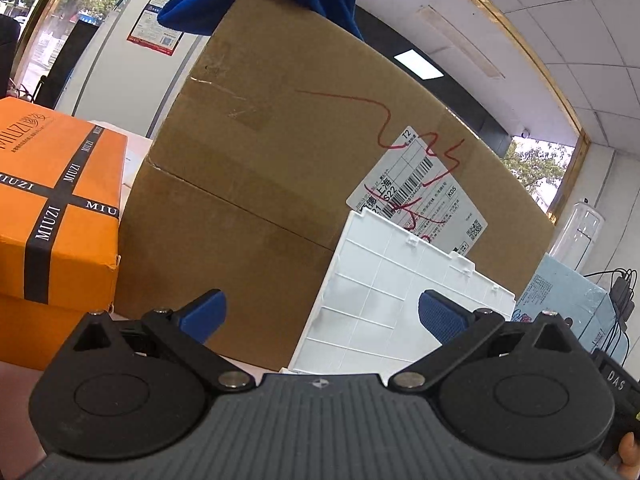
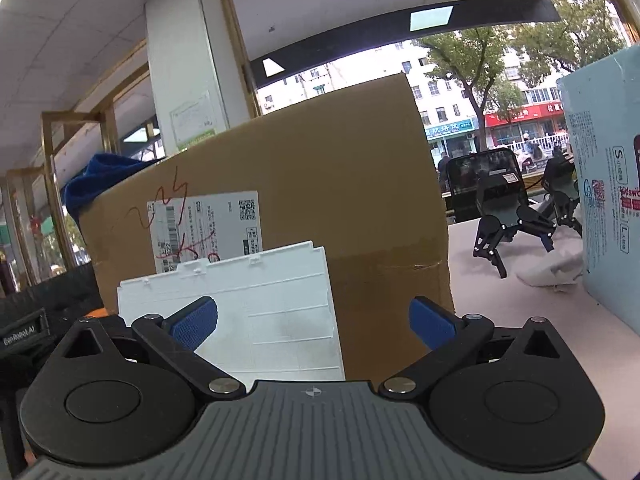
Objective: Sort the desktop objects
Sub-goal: 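Withdraw both open grippers from the white box, then push the white box lid down shut with both open grippers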
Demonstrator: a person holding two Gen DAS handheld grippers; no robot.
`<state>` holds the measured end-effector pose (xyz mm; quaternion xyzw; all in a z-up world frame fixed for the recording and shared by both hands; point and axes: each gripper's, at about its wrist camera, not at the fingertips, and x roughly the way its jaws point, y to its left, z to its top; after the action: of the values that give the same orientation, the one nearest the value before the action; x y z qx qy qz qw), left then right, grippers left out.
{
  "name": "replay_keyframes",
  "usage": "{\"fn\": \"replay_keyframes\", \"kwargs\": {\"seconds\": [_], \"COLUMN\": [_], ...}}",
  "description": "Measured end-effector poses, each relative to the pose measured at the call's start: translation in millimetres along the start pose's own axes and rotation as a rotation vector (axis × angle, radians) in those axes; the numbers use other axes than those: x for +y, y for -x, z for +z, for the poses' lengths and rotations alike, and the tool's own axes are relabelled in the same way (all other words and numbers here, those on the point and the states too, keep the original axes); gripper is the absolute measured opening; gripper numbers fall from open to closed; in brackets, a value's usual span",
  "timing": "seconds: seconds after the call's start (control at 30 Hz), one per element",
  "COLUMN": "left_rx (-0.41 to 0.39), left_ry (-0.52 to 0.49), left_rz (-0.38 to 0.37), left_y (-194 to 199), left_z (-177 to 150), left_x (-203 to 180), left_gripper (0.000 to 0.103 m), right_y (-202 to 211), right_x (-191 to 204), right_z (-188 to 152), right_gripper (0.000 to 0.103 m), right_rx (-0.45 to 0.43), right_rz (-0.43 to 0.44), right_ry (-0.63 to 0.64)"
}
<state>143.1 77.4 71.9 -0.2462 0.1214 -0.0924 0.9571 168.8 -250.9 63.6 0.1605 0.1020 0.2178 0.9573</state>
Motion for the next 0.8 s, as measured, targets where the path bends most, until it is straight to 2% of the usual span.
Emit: {"fn": "replay_keyframes", "kwargs": {"seconds": [0.1, 0.2, 0.27, 0.33, 0.37, 0.53, 0.67, 0.7, 0.77, 0.8], "left_rx": [-0.004, 0.017, 0.032, 0.052, 0.061, 0.101, 0.11, 0.109, 0.107, 0.107], "left_ry": [0.007, 0.014, 0.014, 0.016, 0.017, 0.05, 0.056, 0.053, 0.05, 0.051], "left_rz": [-0.039, -0.105, -0.135, -0.156, -0.166, -0.204, -0.198, -0.196, -0.196, -0.195], "left_y": [1, -1, -3, -6, -7, -12, -13, -12, -12, -12], "left_z": [-1, -2, -2, -3, -4, -5, -5, -5, -6, -6], "left_x": [2, 2, 1, 1, 1, 5, 5, 4, 4, 4], "left_gripper": [0.103, 0.102, 0.101, 0.095, 0.095, 0.094, 0.094, 0.094, 0.094, 0.094], "right_y": [0, 0, 2, 2, 2, -1, 0, 1, 5, 7], "right_x": [-3, -5, -11, -15, -15, -12, -8, -4, 9, 16], "right_z": [-1, -2, -2, -2, -2, -6, -6, -4, 0, 2], "right_gripper": [0.103, 0.099, 0.094, 0.083, 0.082, 0.082, 0.082, 0.078, 0.06, 0.017], "right_rx": [0.0, 0.0, -0.008, 0.002, 0.007, 0.028, 0.047, 0.048, 0.048, 0.058], "right_rz": [0.025, 0.05, 0.095, 0.145, 0.154, 0.14, 0.108, 0.104, 0.106, 0.108], "right_ry": [-0.034, -0.068, -0.119, -0.165, -0.169, -0.134, -0.101, -0.063, 0.049, 0.103]}}
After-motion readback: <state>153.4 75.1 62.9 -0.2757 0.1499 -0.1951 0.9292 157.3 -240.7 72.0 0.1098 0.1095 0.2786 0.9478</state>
